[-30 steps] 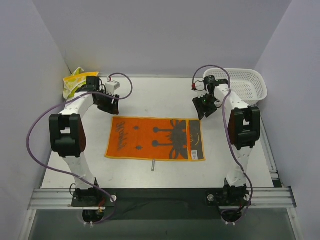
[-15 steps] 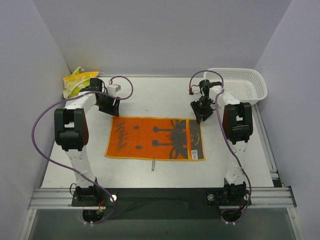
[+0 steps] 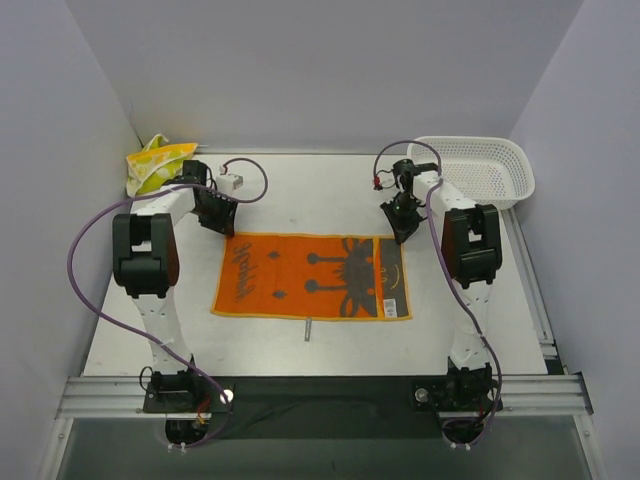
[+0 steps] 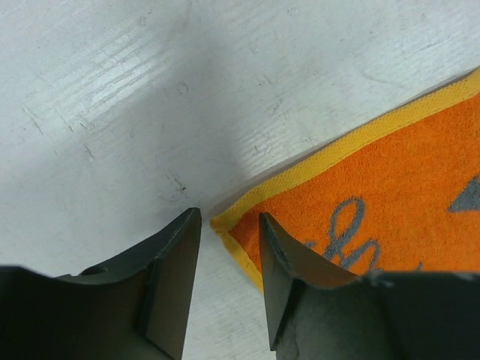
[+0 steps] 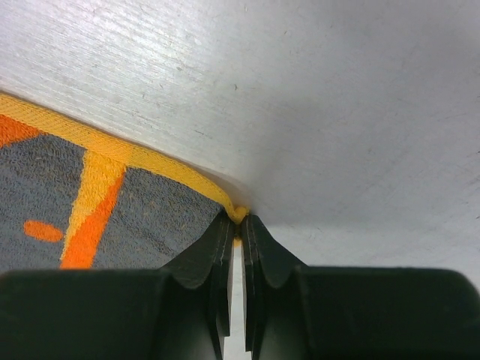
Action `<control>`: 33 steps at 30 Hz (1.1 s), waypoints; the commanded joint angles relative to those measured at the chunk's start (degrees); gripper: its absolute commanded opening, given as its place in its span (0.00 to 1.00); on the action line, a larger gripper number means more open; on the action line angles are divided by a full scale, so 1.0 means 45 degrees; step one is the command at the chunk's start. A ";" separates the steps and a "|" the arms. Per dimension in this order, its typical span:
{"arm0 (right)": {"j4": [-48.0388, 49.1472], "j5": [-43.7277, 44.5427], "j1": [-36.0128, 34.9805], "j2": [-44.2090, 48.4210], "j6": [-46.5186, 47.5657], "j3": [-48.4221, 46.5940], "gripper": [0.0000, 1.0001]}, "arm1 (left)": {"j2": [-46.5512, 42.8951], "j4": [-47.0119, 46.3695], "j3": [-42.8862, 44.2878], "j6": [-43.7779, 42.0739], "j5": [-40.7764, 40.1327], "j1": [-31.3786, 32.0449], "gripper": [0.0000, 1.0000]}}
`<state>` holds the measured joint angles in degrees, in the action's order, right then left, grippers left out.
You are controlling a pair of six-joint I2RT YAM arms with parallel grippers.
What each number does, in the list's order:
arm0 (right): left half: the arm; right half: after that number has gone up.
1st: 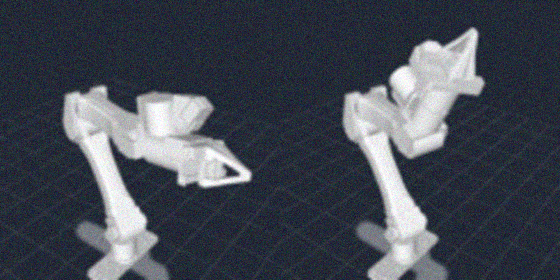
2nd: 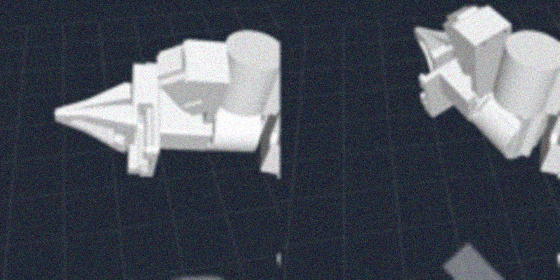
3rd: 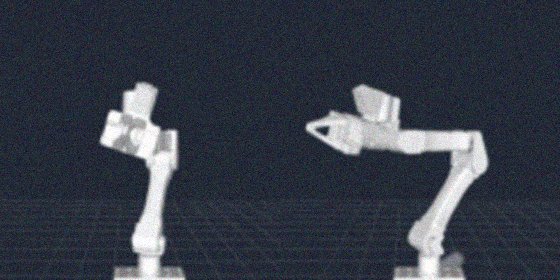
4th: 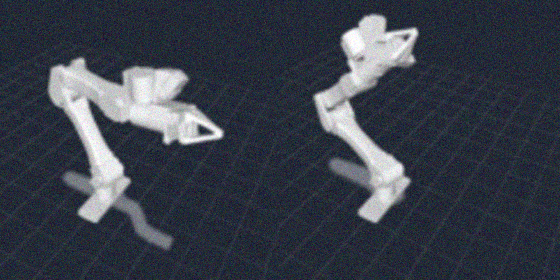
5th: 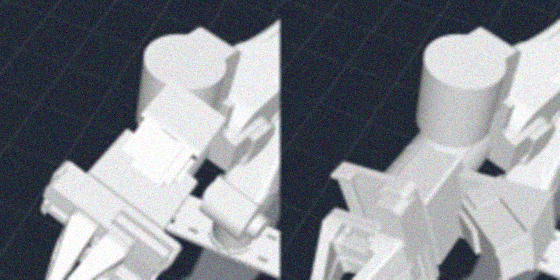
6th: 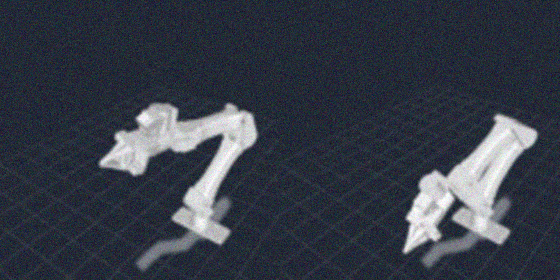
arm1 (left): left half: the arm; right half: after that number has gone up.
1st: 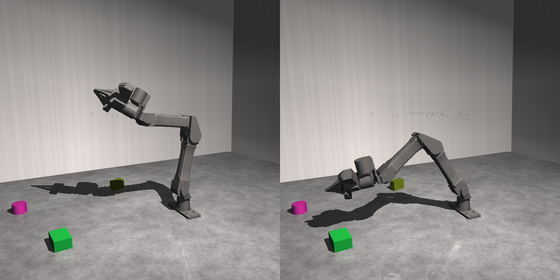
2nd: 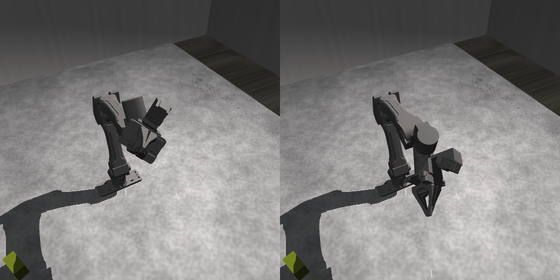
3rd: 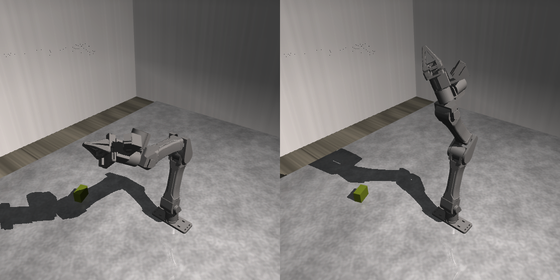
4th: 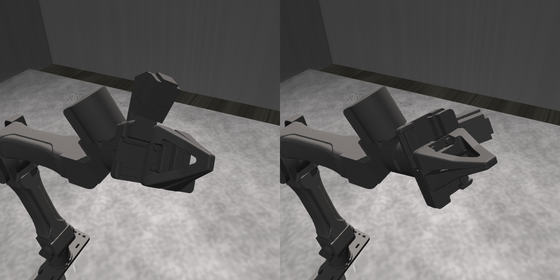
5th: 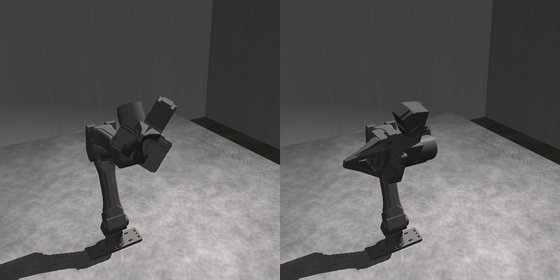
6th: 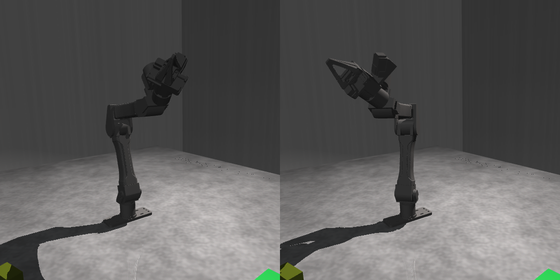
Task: Roll the towels
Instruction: Fold the towel
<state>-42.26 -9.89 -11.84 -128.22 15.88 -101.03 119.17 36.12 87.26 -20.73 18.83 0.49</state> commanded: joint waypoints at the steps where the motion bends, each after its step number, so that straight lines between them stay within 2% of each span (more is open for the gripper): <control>1: -0.0374 0.0089 -0.0124 -0.0295 -0.0071 -0.0243 0.00 | 0.0255 -0.0312 0.0432 -0.0120 0.0346 -0.0051 0.46; 4: -0.0374 0.0010 -0.0104 -0.0276 -0.0052 -0.0263 0.00 | 0.0294 -0.0331 0.0510 -0.0042 0.0639 -0.0050 0.40; 5: -0.0374 -0.0028 -0.0104 -0.0256 -0.0033 -0.0282 0.00 | 0.0352 -0.0350 0.0588 -0.0022 0.0698 -0.0051 0.33; 8: -0.0355 -0.0068 -0.0065 -0.0256 -0.0033 -0.0477 0.00 | 0.0470 -0.0331 0.0764 0.0134 0.0816 -0.0050 0.23; 9: -0.0355 -0.0068 0.0012 -0.0256 -0.0052 -0.0574 0.00 | 0.0508 -0.0331 0.0919 0.0192 0.0816 -0.0051 0.15; 14: -0.0355 -0.0146 0.0325 -0.0178 -0.0208 -0.1609 0.00 | 0.0490 -0.0214 0.1505 0.0408 0.0952 -0.0051 0.00; 19: -0.0394 -0.0379 0.0540 0.0173 -0.0170 -0.2196 0.00 | 0.0023 0.0001 0.1994 0.0467 0.1206 -0.0402 0.00; 24: -0.0433 -0.0595 0.0560 0.1441 0.0103 -0.1534 0.00 | -0.1051 0.0118 0.1586 0.0019 0.1830 -0.0578 0.00; 28: -0.0414 -0.0712 0.0560 0.3098 0.0572 0.0007 0.00 | -0.2844 0.0118 0.0124 -0.1093 0.2299 -0.0850 0.00; 33: -0.0394 -0.1161 0.0599 0.4488 0.1119 0.2387 0.00 | -0.4625 0.0118 -0.2630 -0.2774 0.3178 -0.1319 0.00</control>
<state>-41.32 -13.96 -9.45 -112.88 18.37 -94.87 102.96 36.36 80.09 -26.81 29.06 -3.84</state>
